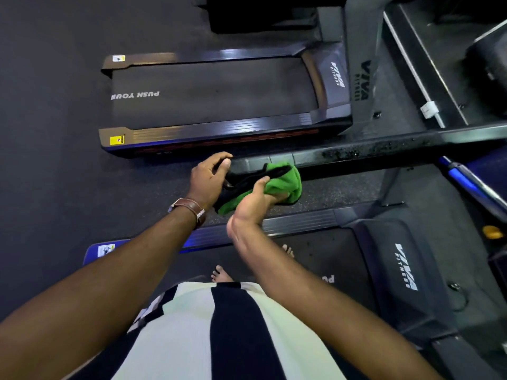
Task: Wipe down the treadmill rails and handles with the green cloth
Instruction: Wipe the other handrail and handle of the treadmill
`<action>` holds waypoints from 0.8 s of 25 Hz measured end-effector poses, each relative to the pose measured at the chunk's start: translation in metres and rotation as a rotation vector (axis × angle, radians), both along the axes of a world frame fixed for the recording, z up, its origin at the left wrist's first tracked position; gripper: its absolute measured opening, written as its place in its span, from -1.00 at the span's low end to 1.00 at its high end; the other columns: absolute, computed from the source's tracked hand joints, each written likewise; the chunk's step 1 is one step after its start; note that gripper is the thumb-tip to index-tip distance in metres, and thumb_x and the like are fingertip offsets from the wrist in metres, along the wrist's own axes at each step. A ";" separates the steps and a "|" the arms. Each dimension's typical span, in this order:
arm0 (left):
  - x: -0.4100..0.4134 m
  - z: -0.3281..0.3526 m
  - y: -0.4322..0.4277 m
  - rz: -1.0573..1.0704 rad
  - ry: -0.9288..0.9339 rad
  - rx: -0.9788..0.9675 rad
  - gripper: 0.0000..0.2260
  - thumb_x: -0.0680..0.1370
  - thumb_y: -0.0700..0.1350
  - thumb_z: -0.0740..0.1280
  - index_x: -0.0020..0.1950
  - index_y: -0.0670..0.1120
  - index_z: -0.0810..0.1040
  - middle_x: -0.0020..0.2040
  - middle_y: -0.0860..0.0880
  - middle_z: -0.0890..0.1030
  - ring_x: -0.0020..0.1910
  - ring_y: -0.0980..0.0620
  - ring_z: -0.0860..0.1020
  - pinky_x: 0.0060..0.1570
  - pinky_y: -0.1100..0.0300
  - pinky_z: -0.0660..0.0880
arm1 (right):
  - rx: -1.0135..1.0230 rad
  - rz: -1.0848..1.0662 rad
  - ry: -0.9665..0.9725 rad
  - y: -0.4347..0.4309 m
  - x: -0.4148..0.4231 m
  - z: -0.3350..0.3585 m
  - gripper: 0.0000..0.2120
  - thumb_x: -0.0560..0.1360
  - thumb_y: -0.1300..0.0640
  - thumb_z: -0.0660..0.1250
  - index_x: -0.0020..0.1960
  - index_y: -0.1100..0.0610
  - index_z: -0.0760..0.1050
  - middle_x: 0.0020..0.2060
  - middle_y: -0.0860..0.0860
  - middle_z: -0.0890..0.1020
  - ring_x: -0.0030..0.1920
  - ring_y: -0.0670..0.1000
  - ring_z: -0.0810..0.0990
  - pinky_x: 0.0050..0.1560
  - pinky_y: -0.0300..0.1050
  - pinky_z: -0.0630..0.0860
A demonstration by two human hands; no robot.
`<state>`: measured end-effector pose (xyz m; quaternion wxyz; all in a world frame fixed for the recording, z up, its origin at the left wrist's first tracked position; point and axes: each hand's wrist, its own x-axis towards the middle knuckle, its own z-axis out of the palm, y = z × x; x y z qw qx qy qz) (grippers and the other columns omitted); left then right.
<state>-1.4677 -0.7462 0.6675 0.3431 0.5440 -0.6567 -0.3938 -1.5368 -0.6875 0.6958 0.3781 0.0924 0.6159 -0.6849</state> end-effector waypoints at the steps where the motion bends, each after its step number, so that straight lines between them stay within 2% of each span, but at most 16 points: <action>1: -0.001 0.000 0.001 0.021 -0.002 0.000 -0.77 0.55 -0.02 0.25 0.12 -0.03 0.62 -0.02 0.07 0.65 -0.04 0.16 0.56 0.00 0.33 0.42 | 0.017 -0.019 -0.049 -0.002 -0.002 -0.005 -0.40 0.51 -0.14 0.31 0.46 -0.06 0.16 0.29 0.01 0.45 0.21 0.05 0.53 0.33 0.10 0.44; 2: -0.002 0.001 0.001 0.038 -0.003 -0.002 -0.79 0.55 -0.05 0.26 0.11 -0.03 0.63 -0.03 0.08 0.64 -0.03 0.15 0.56 0.01 0.33 0.42 | 0.048 -0.033 -0.108 -0.006 -0.009 -0.012 -0.50 0.51 -0.12 0.31 0.37 -0.06 0.23 0.28 0.09 0.51 0.16 0.11 0.58 0.26 0.20 0.49; 4: -0.003 0.004 0.002 0.051 0.004 0.015 -0.82 0.56 -0.10 0.28 0.09 -0.04 0.63 -0.05 0.07 0.64 -0.07 0.13 0.56 0.00 0.28 0.45 | 0.078 -0.133 -0.260 -0.019 -0.032 -0.017 -0.64 0.56 -0.04 0.26 0.30 -0.02 0.26 0.28 0.12 0.52 0.12 0.14 0.60 0.19 0.19 0.51; 5: -0.004 0.005 0.001 0.055 0.012 0.036 -0.83 0.57 -0.11 0.28 0.09 -0.05 0.63 -0.08 0.05 0.64 -0.12 0.12 0.57 -0.02 0.25 0.47 | 0.089 -0.181 -0.267 -0.022 -0.040 -0.010 -0.62 0.59 -0.01 0.23 0.35 -0.01 0.23 0.31 0.10 0.48 0.13 0.13 0.57 0.19 0.13 0.50; 7: -0.005 0.008 0.001 0.071 0.017 0.054 -0.83 0.56 -0.13 0.29 0.08 -0.07 0.64 -0.07 0.02 0.65 -0.12 0.11 0.57 -0.03 0.26 0.47 | 0.083 -0.220 -0.166 -0.022 -0.038 0.004 -0.46 0.61 -0.03 0.21 0.51 0.03 0.10 0.36 0.10 0.41 0.22 0.11 0.50 0.26 0.07 0.44; 9: -0.007 0.009 0.001 0.086 -0.006 0.026 -0.81 0.53 -0.10 0.29 0.06 -0.07 0.65 -0.03 0.02 0.66 -0.05 0.12 0.56 0.00 0.31 0.42 | 0.084 -0.102 -0.035 -0.013 -0.012 -0.001 -0.39 0.58 -0.08 0.24 0.52 0.08 0.10 0.31 0.05 0.42 0.23 0.07 0.49 0.31 0.05 0.43; 10: -0.008 0.010 0.001 0.095 -0.016 0.019 -0.81 0.52 -0.09 0.28 0.05 -0.06 0.65 -0.02 0.03 0.67 -0.04 0.12 0.57 0.00 0.31 0.41 | 0.061 -0.053 -0.078 -0.008 0.000 -0.012 -0.44 0.57 -0.10 0.26 0.47 0.08 0.19 0.33 0.08 0.46 0.19 0.08 0.54 0.26 0.06 0.48; 12: -0.008 0.012 0.002 0.105 -0.025 0.030 -0.83 0.54 -0.13 0.30 0.04 -0.06 0.66 -0.03 0.03 0.67 -0.04 0.11 0.57 0.00 0.31 0.42 | 0.025 -0.005 -0.326 -0.007 -0.004 -0.027 -0.56 0.58 -0.11 0.25 0.38 0.06 0.33 0.27 0.14 0.55 0.14 0.13 0.60 0.16 0.09 0.53; 14: -0.006 0.015 0.001 0.081 -0.036 0.049 -0.84 0.55 -0.15 0.31 0.06 -0.08 0.66 -0.04 0.03 0.66 -0.07 0.10 0.58 -0.04 0.36 0.43 | -0.003 -0.041 -0.432 -0.016 -0.036 -0.030 -0.58 0.61 -0.10 0.19 0.39 0.06 0.35 0.32 0.12 0.52 0.20 0.13 0.56 0.19 0.07 0.48; 16: -0.003 0.018 -0.002 0.053 -0.049 0.063 -0.83 0.55 -0.16 0.32 0.08 -0.09 0.66 -0.03 0.00 0.67 -0.06 0.10 0.58 -0.03 0.37 0.43 | 0.015 -0.116 -0.311 -0.019 -0.052 -0.016 -0.50 0.62 -0.09 0.19 0.49 0.06 0.21 0.40 0.08 0.41 0.22 0.10 0.50 0.20 0.01 0.43; 17: -0.002 0.018 -0.004 0.046 -0.045 0.069 -0.83 0.54 -0.15 0.33 0.08 -0.09 0.66 -0.02 -0.01 0.67 -0.04 0.10 0.58 0.01 0.33 0.45 | 0.036 -0.121 -0.185 -0.015 -0.049 -0.005 -0.44 0.61 -0.08 0.21 0.53 0.07 0.14 0.40 0.09 0.37 0.25 0.11 0.47 0.23 -0.01 0.41; 18: -0.002 0.017 -0.005 0.047 -0.035 0.077 -0.83 0.54 -0.15 0.33 0.08 -0.08 0.66 -0.01 -0.02 0.68 -0.02 0.09 0.58 0.05 0.27 0.47 | 0.073 -0.077 0.008 -0.011 -0.038 0.001 -0.40 0.60 -0.07 0.24 0.54 0.08 0.12 0.40 0.13 0.33 0.30 0.15 0.43 0.29 -0.02 0.38; 20: -0.002 0.015 -0.005 0.056 -0.025 0.086 -0.82 0.52 -0.14 0.34 0.08 -0.06 0.67 0.01 -0.02 0.68 0.00 0.10 0.59 0.08 0.22 0.48 | 0.129 0.190 0.574 0.003 -0.001 0.004 -0.45 0.53 -0.02 0.33 0.46 0.03 0.26 0.32 0.16 0.29 0.31 0.23 0.38 0.34 -0.01 0.32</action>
